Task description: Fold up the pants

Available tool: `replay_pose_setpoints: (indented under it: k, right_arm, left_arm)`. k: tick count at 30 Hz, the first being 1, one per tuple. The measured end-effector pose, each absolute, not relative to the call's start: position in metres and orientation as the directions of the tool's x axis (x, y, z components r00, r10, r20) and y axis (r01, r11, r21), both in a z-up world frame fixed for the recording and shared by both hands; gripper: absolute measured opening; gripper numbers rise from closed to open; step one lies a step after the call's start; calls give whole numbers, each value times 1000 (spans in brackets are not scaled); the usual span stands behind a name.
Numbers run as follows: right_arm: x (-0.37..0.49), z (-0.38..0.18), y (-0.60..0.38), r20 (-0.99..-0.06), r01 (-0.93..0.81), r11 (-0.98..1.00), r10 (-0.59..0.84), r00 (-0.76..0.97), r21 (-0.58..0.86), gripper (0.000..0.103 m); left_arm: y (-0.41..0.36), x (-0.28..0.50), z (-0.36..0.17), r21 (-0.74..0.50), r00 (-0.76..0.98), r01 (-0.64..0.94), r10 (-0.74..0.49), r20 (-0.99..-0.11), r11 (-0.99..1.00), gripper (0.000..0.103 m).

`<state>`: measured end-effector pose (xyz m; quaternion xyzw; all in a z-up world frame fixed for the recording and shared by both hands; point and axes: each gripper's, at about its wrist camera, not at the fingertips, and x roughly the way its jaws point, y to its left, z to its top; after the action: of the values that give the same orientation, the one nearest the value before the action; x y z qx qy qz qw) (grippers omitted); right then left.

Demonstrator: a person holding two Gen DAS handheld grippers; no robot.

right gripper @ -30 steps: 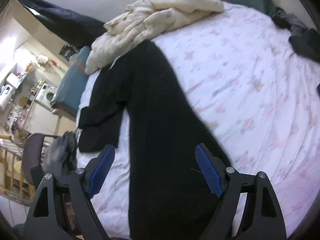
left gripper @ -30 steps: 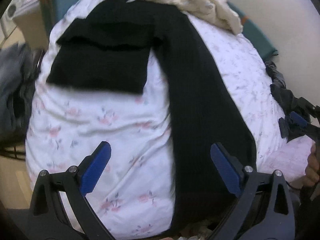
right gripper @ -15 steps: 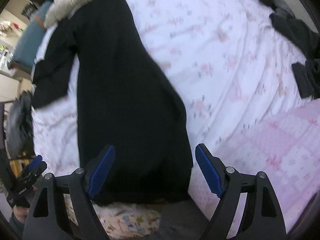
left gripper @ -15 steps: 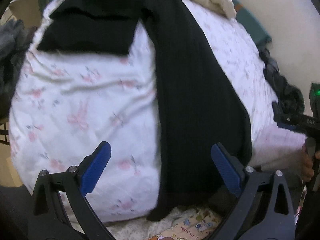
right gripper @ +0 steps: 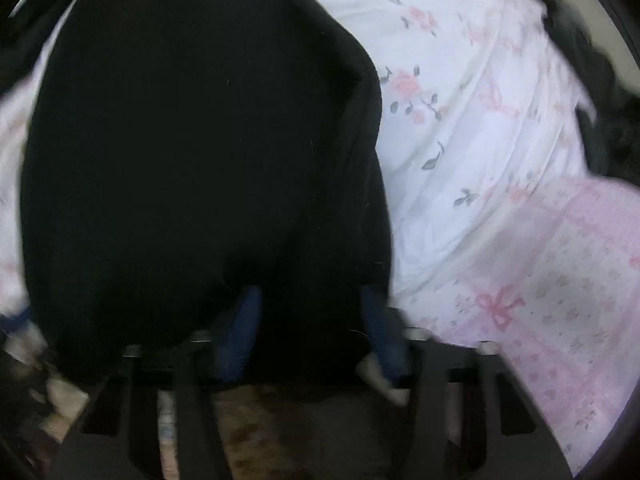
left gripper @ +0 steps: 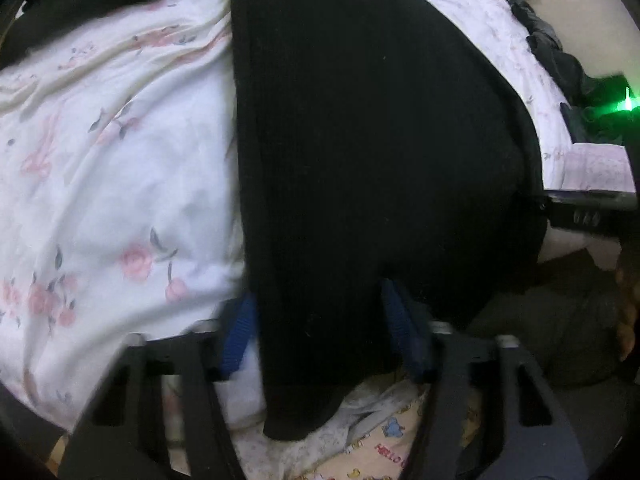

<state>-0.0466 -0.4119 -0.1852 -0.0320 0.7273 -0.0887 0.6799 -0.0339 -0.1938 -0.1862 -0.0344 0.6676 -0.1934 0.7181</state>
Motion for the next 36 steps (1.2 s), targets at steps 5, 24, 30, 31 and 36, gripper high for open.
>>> replay_pose_setpoints:
  k: [5,24,30,31,36]
  right_arm:
    - [-58,-134,-432,-994,168,984,-67,84,-52,3]
    - [30,12,-524,-585,136,698,459,669,703,3]
    - [171,-4,-503,-610,103,746,448,653,658,3]
    - [192,-10,-502,-620,107,757,436,652,645,3]
    - [300,-71,-508,-725,208,792,373,579,573,3]
  left_arm:
    - [-170,-32,-168,-411,36,176,-423,-905,894,6]
    - [-98,113,-22,-559,213,147,-578,-788,816,6]
    - [-128,234,-18,-431,276,189,-469,-839,882,6]
    - [-130,257,-26,-410,277,194,-451,-848,891,6]
    - [-153,368,-99,-320,184,107,-335,-924,941,8]
